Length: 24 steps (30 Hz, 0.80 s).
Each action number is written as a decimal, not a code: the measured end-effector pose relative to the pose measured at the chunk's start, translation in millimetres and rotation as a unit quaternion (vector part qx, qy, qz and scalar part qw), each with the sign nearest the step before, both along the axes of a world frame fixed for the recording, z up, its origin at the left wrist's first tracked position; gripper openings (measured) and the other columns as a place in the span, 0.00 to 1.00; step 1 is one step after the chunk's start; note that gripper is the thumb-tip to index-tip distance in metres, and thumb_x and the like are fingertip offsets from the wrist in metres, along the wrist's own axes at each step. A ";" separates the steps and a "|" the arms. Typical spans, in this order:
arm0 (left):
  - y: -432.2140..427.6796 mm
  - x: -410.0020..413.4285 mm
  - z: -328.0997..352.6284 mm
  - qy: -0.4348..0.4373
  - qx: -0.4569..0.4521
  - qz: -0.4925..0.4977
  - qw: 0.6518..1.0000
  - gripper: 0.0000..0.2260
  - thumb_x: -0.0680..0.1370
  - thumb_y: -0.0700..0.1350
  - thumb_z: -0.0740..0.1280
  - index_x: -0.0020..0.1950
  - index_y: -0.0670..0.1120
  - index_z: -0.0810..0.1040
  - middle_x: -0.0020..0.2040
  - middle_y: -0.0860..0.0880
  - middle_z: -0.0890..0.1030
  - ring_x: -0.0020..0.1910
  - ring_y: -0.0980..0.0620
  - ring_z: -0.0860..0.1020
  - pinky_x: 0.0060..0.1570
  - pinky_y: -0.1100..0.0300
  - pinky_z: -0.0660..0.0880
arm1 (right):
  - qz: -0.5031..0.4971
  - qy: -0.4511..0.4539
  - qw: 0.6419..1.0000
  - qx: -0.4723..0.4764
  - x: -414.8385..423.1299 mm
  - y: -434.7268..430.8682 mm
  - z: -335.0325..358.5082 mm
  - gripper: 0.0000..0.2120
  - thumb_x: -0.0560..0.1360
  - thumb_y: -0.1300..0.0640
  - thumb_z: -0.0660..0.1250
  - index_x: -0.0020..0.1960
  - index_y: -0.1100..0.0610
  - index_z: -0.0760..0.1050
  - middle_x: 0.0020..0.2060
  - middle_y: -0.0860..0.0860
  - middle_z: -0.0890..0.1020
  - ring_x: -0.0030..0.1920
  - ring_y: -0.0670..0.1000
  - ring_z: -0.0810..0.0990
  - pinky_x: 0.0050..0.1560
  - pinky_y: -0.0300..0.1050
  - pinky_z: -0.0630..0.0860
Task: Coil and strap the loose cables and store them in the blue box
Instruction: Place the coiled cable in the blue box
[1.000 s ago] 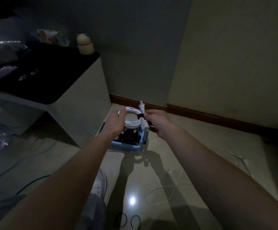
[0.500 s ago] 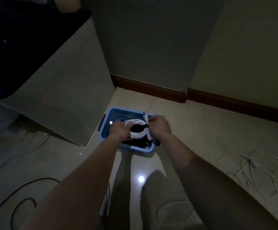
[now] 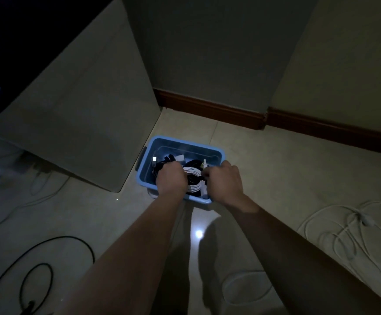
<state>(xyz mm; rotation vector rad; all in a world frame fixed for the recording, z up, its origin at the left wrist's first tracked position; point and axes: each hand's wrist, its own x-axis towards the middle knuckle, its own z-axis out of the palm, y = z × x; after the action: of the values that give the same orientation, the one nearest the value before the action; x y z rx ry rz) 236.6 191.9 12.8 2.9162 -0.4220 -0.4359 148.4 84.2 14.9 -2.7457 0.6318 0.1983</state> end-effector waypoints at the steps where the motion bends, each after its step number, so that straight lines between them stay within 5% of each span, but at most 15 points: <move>1: -0.4 -2.2 2.2 0.000 -0.006 -0.002 1.000 0.07 0.80 0.40 0.65 0.54 0.39 0.80 0.47 0.42 0.82 0.45 0.43 0.82 0.42 0.51 0.78 | -0.009 -0.016 1.000 0.015 -1.9 -0.4 3.5 0.16 0.71 0.62 0.69 0.55 0.48 0.82 0.48 0.52 0.83 0.54 0.56 0.74 0.52 0.50 0.67; 5: -0.3 -15.6 25.7 -0.011 -0.032 -0.022 0.999 0.08 0.80 0.42 0.64 0.58 0.44 0.77 0.48 0.43 0.82 0.46 0.43 0.81 0.39 0.53 0.72 | -0.034 -0.044 0.997 0.046 -15.2 -3.9 23.7 0.15 0.74 0.63 0.64 0.55 0.50 0.81 0.48 0.53 0.83 0.50 0.55 0.76 0.50 0.50 0.68; 11: -19.0 -57.0 81.0 0.029 -0.054 -0.107 0.992 0.08 0.80 0.44 0.62 0.52 0.43 0.79 0.50 0.42 0.81 0.48 0.43 0.80 0.47 0.50 0.78 | -0.063 -0.024 0.994 0.089 -72.3 -24.3 73.0 0.14 0.79 0.59 0.61 0.61 0.53 0.80 0.55 0.53 0.83 0.53 0.56 0.80 0.55 0.53 0.78; 17: -63.9 -137.4 124.7 0.117 -0.068 -0.240 0.961 0.11 0.81 0.45 0.61 0.55 0.42 0.81 0.54 0.40 0.82 0.53 0.41 0.80 0.56 0.50 0.78 | -0.125 0.000 0.988 0.090 -168.9 -63.3 105.2 0.17 0.80 0.58 0.60 0.67 0.53 0.78 0.64 0.53 0.81 0.61 0.54 0.79 0.62 0.53 0.77; 24: -115.3 -229.0 122.3 0.155 -0.059 -0.345 0.924 0.11 0.82 0.47 0.60 0.57 0.43 0.80 0.56 0.42 0.82 0.54 0.43 0.78 0.53 0.53 0.75 | -0.263 0.018 0.957 0.123 -299.5 -123.2 94.7 0.16 0.79 0.60 0.61 0.65 0.54 0.79 0.64 0.55 0.81 0.65 0.57 0.78 0.65 0.50 0.74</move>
<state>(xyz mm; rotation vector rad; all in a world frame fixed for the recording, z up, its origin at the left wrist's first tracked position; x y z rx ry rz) 7.5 76.6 135.1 2.4342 -1.3643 -0.9000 -151.0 -39.0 109.6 -2.2471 1.2256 0.1857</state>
